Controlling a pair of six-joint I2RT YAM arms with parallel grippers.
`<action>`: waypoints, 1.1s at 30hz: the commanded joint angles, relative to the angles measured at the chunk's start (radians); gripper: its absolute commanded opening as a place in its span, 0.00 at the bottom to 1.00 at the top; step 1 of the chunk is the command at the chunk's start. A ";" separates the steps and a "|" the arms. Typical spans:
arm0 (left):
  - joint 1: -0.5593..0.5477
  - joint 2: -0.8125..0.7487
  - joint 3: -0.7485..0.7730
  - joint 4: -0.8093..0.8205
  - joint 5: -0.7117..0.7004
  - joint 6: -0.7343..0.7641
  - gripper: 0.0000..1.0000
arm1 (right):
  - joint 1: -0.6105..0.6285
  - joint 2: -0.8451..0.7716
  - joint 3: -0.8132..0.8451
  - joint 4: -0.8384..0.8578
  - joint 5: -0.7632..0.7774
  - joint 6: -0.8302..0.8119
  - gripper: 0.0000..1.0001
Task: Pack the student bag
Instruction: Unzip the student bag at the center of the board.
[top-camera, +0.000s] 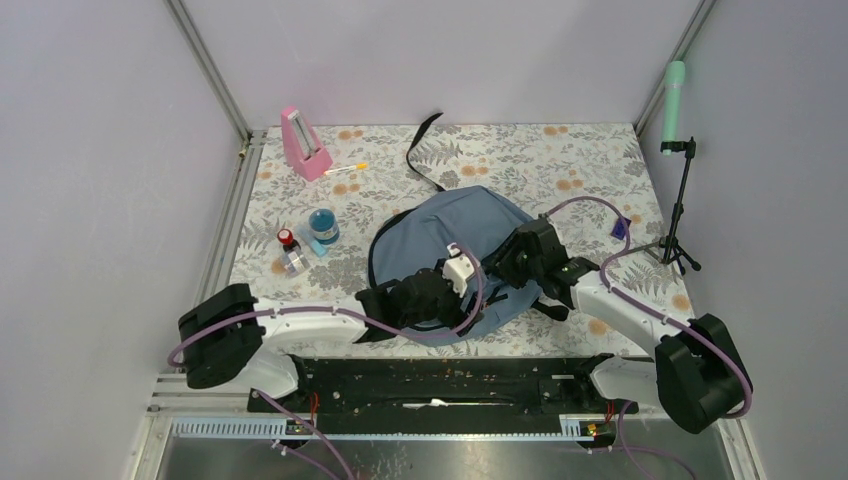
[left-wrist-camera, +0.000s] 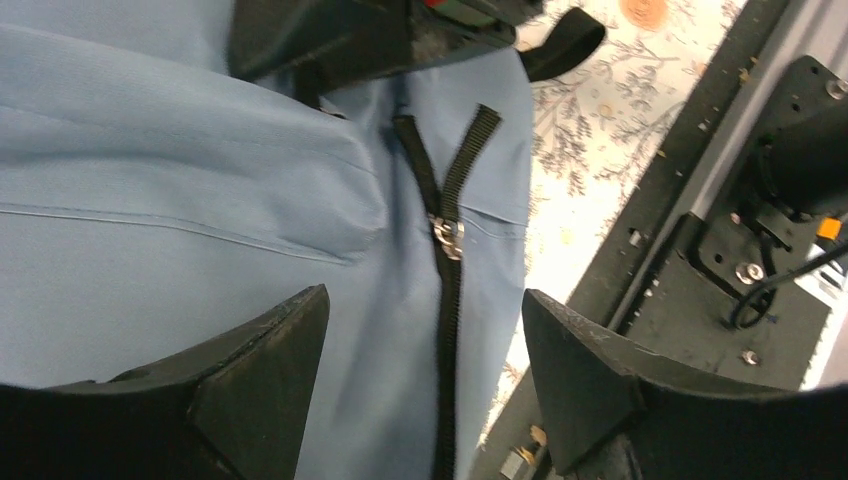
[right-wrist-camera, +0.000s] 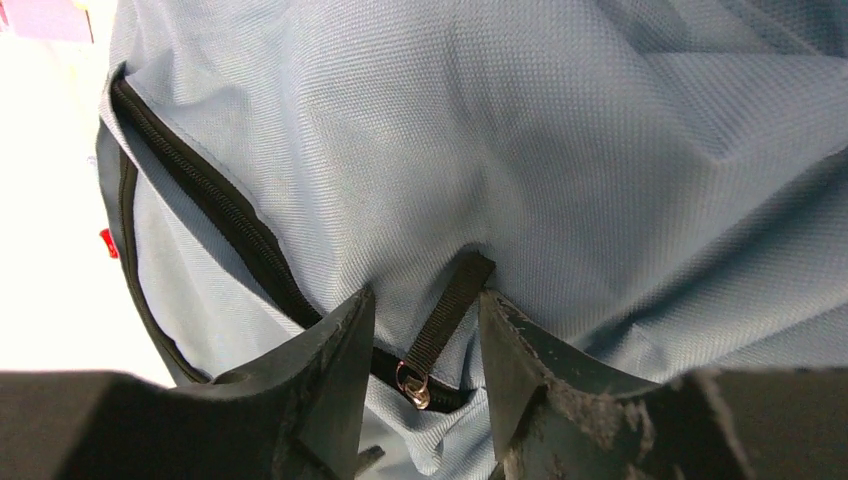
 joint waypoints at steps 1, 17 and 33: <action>0.047 0.028 0.035 0.106 0.046 0.008 0.73 | 0.002 0.037 -0.001 0.057 -0.030 0.014 0.47; 0.064 0.146 0.081 0.179 -0.026 0.106 0.71 | 0.002 0.021 0.020 0.047 -0.023 -0.009 0.02; 0.063 0.204 0.054 0.250 -0.024 0.128 0.07 | 0.017 -0.068 0.110 -0.090 0.028 -0.094 0.00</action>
